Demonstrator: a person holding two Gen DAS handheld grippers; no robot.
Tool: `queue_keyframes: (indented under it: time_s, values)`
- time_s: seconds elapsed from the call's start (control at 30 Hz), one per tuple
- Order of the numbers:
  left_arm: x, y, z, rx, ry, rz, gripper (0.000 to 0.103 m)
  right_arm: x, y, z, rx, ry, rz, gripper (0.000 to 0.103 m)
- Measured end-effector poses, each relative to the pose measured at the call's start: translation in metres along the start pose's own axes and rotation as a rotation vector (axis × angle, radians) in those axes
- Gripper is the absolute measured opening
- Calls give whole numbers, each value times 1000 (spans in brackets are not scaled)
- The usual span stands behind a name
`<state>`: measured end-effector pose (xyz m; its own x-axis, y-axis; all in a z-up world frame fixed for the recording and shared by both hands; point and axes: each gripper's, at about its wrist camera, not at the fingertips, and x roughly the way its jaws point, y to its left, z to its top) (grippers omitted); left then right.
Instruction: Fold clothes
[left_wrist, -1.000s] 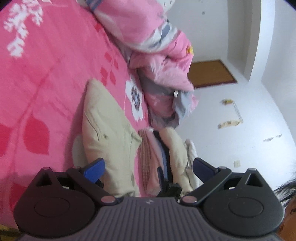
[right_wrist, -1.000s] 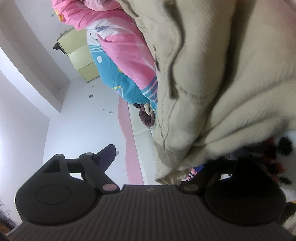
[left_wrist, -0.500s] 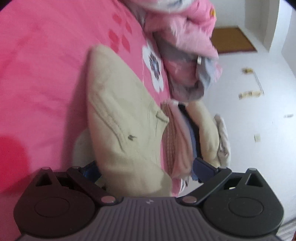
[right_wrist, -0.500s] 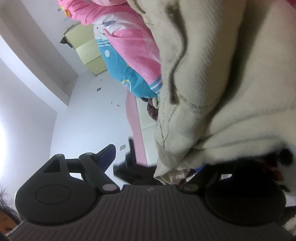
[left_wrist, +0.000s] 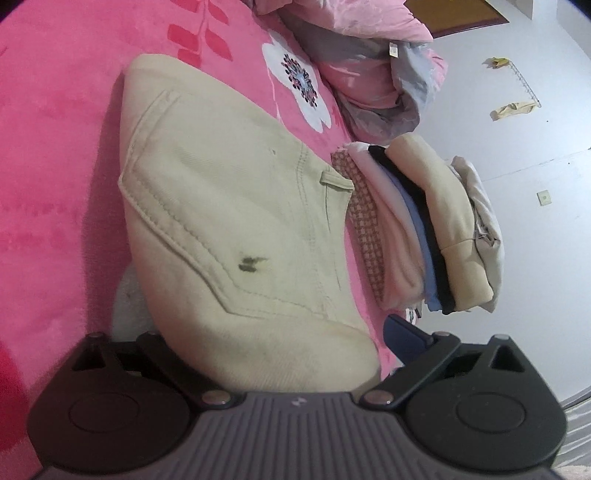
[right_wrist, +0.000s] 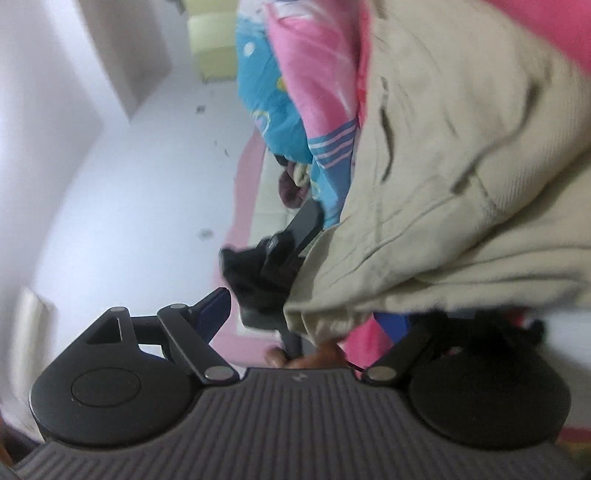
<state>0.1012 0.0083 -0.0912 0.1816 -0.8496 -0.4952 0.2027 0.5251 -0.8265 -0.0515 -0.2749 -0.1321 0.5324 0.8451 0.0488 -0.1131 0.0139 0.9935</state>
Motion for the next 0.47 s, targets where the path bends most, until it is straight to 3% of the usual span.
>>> queue_keyframes:
  time_s: [0.13,0.27,0.37,0.47]
  values:
    - [1,1,3,0,-11,-3,99,-30,32,-5,-200,-9,-62,85]
    - [0,1,2,0,-17,-3,99,-52,71,8,-434,-118,-166,86]
    - [1,1,2,3,-24,-5,98,-62,80,28,-561,-215,-334,86]
    - [1,1,1,9,-34,-11,98,-57,73,47,-612,-237,-541,87]
